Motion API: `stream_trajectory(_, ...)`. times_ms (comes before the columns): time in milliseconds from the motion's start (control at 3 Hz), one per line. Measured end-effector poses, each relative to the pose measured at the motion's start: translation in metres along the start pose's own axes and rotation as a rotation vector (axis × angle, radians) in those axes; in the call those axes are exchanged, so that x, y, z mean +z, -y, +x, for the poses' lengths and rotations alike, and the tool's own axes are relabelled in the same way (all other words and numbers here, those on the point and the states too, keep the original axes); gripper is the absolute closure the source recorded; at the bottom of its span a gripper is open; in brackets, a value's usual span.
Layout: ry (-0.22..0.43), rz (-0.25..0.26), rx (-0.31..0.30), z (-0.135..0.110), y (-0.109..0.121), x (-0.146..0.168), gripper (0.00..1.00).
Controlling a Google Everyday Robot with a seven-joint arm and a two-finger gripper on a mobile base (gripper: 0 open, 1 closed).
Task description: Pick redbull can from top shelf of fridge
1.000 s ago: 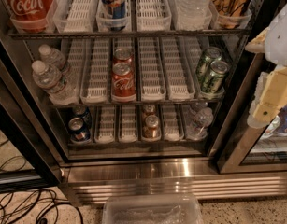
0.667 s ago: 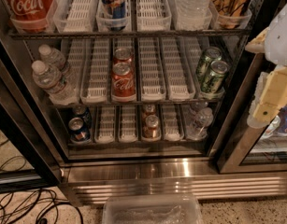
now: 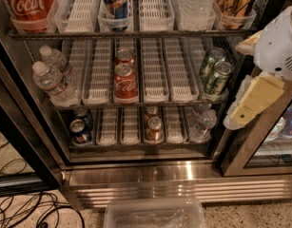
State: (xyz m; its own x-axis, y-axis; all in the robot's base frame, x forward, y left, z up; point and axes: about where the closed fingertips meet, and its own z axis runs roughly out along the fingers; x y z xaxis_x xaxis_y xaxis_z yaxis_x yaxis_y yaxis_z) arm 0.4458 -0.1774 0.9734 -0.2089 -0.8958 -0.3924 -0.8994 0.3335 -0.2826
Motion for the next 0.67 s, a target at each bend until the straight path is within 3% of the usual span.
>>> stream_trajectory(333, 0.161, -0.032, 0.002, -0.0445, -0.0109, 0.0066, 0.00)
stream_trajectory(667, 0.161, -0.032, 0.002, -0.0446, -0.0110, 0.0067, 0.00)
